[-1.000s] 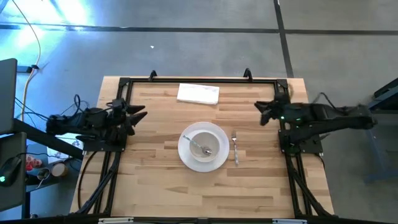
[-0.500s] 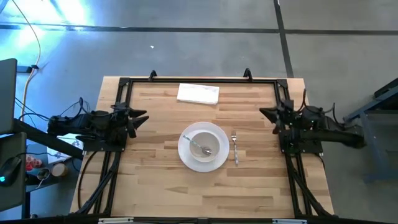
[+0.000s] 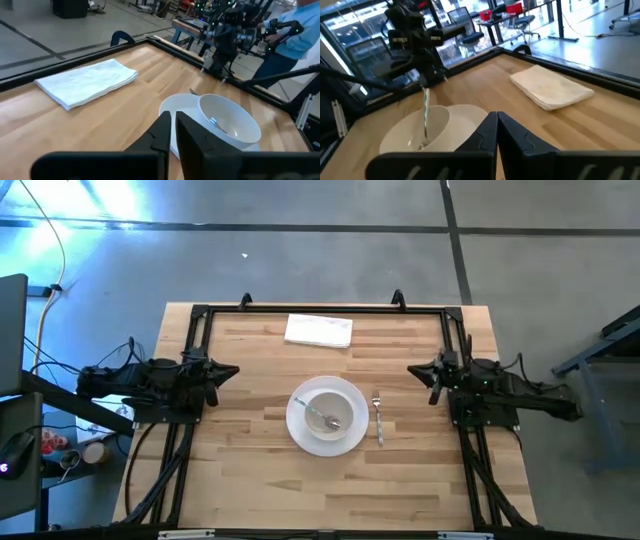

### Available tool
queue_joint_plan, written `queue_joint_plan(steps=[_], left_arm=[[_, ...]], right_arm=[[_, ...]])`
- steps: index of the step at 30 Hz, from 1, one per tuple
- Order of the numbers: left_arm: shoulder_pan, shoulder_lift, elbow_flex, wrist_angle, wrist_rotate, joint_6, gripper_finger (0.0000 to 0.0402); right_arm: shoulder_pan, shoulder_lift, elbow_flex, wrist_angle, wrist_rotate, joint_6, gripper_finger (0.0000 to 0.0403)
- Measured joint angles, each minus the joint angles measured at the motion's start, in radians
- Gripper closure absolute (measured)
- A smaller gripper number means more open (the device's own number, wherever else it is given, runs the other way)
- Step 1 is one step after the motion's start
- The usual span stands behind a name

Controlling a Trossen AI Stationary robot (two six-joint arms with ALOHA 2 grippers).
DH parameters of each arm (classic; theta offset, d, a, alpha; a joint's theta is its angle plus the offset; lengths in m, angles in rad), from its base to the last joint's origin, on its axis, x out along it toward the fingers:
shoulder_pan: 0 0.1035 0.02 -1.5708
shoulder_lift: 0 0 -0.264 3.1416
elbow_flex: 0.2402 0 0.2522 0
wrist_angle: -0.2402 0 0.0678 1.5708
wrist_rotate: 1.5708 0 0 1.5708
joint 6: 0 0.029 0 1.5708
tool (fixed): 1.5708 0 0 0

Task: Set table place
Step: Return to Home Position

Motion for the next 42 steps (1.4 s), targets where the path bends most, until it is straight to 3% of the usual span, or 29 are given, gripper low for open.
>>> queue_joint_plan(steps=[7, 10, 42], left_arm=[[0.0, 0.001, -0.188, 0.276, 0.079, 0.011, 0.0399], [0.0, 0.016, -0.186, 0.34, 0.111, 0.061, 0.0395], [0.0, 0.004, -0.189, 0.303, 0.116, 0.041, 0.0387]], right_arm=[[0.0, -0.001, -0.078, 0.136, -0.002, 0.006, 0.0403], [0.0, -0.001, -0.078, 0.13, -0.007, 0.004, 0.0403], [-0.001, 0.024, -0.076, 0.116, -0.016, -0.044, 0.0403]])
